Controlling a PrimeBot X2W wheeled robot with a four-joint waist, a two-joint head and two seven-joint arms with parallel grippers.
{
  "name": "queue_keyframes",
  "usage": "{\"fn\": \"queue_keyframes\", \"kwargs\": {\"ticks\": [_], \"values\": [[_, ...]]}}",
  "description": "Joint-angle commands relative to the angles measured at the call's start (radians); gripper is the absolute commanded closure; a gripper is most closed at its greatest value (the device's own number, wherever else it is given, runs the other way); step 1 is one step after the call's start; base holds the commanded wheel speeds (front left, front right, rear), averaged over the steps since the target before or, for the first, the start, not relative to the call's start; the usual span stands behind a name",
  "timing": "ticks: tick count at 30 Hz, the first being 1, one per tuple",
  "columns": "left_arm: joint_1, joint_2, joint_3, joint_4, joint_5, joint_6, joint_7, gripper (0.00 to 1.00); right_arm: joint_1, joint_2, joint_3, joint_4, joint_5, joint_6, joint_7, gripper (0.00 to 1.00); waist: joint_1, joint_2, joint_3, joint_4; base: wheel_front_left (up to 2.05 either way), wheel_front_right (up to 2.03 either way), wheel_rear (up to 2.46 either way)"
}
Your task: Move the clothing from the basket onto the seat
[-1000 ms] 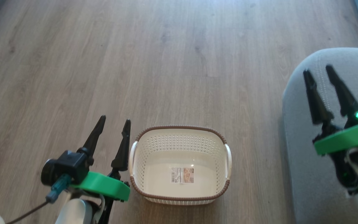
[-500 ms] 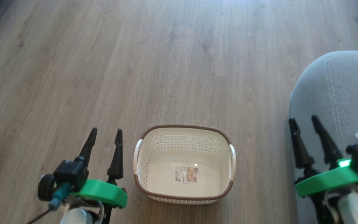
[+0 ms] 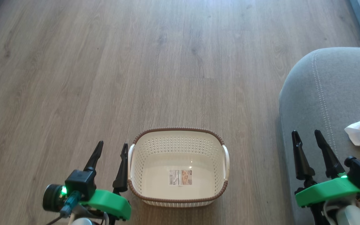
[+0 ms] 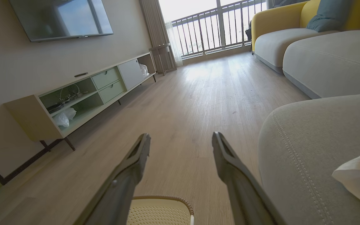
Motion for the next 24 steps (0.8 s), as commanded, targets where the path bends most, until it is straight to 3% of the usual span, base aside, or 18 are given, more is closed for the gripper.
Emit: {"fn": "queue_keyframes", "kwargs": {"ticks": [1,24], "values": [[-0.030,-0.004,0.028,-0.026,-0.008,0.007,-0.005,0.00,-0.026,-0.006,0.013,-0.028,-0.006,0.000,-0.009,0.00,0.0000,-0.0001,-0.001,-0.002,0.00,0.00,0.00],[-0.028,-0.004,0.017,-0.009,0.000,0.011,-0.005,0.00,-0.031,0.001,0.002,-0.016,0.014,0.000,-0.009,0.00,0.0000,-0.0001,-0.005,-0.007,0.00,0.00,0.00]]}}
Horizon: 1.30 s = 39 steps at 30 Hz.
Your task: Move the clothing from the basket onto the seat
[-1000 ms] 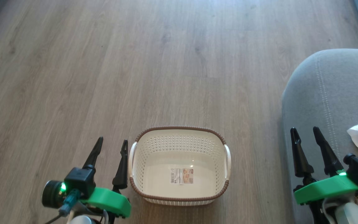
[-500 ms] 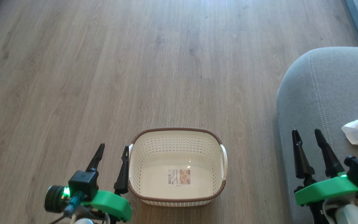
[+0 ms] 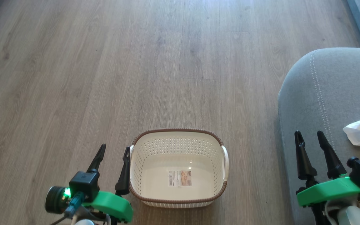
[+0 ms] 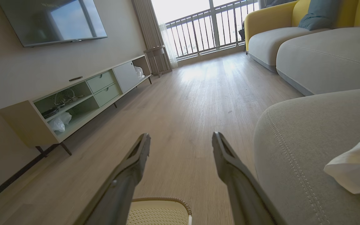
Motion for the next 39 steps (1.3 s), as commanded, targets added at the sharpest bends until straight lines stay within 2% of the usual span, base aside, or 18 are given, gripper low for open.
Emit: {"fn": "queue_keyframes", "kwargs": {"ticks": [1,24,25,28,39], "values": [[-0.028,-0.004,0.030,-0.036,-0.004,0.006,-0.005,0.00,-0.031,-0.010,0.024,-0.026,0.006,0.000,-0.009,0.00,0.0000,-0.0001,0.001,-0.001,0.00,0.00,0.00],[-0.037,-0.004,0.028,-0.022,-0.027,0.013,-0.005,0.00,-0.038,-0.019,0.019,-0.013,0.012,0.000,-0.009,0.00,0.0000,-0.0001,0.013,0.003,0.00,0.00,0.00],[0.000,0.000,0.002,0.008,-0.020,0.009,0.000,1.00,0.000,0.000,0.000,0.019,0.006,0.000,0.000,1.00,0.0000,-0.0001,0.013,0.003,0.00,0.00,0.00],[0.023,0.000,0.002,0.072,-0.023,0.009,0.001,1.00,0.015,0.008,0.005,0.086,0.007,0.000,0.004,1.00,0.0000,-0.0001,0.014,0.003,0.00,0.00,0.00],[0.012,0.008,0.019,0.072,-0.159,-0.008,0.024,1.00,0.002,0.013,-0.005,0.087,0.113,0.000,0.035,1.00,0.0000,-0.0001,0.012,-0.007,0.00,0.00,0.00]]}}
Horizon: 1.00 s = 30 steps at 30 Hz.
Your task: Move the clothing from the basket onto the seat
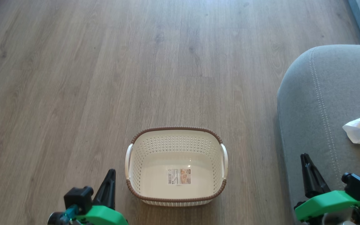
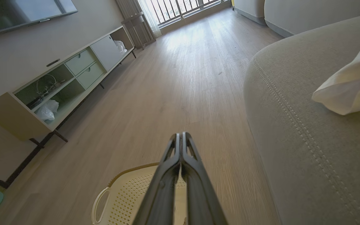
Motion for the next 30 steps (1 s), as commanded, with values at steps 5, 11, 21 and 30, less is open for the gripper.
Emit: {"fn": "queue_keyframes", "kwargs": {"ticks": [5,11,21,30], "values": [[-0.051,0.007,0.019,-0.026,-0.086,-0.015,0.016,1.00,-0.042,0.004,-0.014,-0.030,0.069,0.000,0.021,1.00,0.0000,0.0000,-0.001,-0.005,0.00,0.00,0.00],[-0.057,0.009,0.028,-0.024,-0.146,-0.024,0.027,1.00,-0.048,0.007,-0.019,-0.029,0.116,0.000,0.035,1.00,0.0000,0.0000,-0.002,-0.010,0.00,0.00,0.00],[-0.070,0.014,0.046,-0.020,-0.267,-0.040,0.051,1.00,-0.060,0.012,-0.028,-0.028,0.211,0.000,0.064,1.00,0.0000,0.0000,-0.004,-0.019,0.00,0.00,0.00],[-0.080,0.017,0.065,-0.020,-0.374,-0.055,0.074,1.00,-0.071,0.017,-0.037,-0.027,0.297,0.000,0.090,1.00,0.0000,0.0000,-0.005,-0.027,0.00,0.00,0.00]]}}
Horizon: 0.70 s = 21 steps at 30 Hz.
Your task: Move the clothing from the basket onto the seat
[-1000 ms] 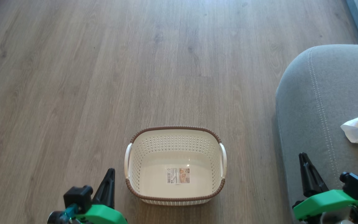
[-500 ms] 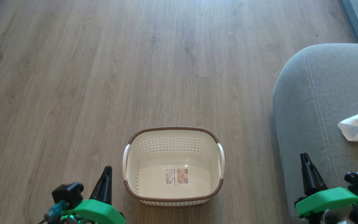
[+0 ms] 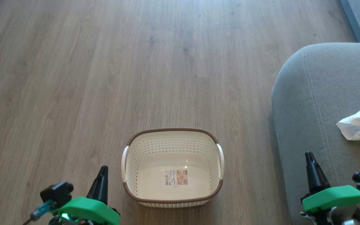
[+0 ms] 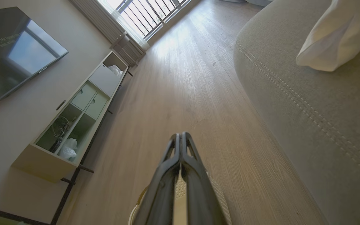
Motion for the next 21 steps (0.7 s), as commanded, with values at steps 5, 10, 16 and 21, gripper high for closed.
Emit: {"fn": "queue_keyframes", "kwargs": {"ticks": [5,10,16,21], "values": [[-0.060,0.012,0.034,-0.026,-0.073,-0.012,0.017,1.00,-0.059,-0.001,-0.006,-0.027,0.061,0.000,0.018,1.00,0.0000,0.0000,-0.001,-0.005,0.00,0.00,0.00],[-0.065,0.013,0.045,-0.025,-0.132,-0.021,0.030,1.00,-0.065,0.002,-0.011,-0.027,0.109,0.000,0.032,1.00,0.0000,0.0000,-0.002,-0.009,0.00,0.00,0.00],[-0.072,0.014,0.058,-0.024,-0.203,-0.030,0.046,1.00,-0.073,0.005,-0.017,-0.026,0.166,0.000,0.049,1.00,0.0000,0.0000,-0.003,-0.015,0.00,0.00,0.00],[-0.078,0.015,0.070,-0.023,-0.262,-0.039,0.060,1.00,-0.079,0.008,-0.023,-0.026,0.213,0.000,0.064,1.00,0.0000,0.0000,-0.004,-0.019,0.00,0.00,0.00]]}}
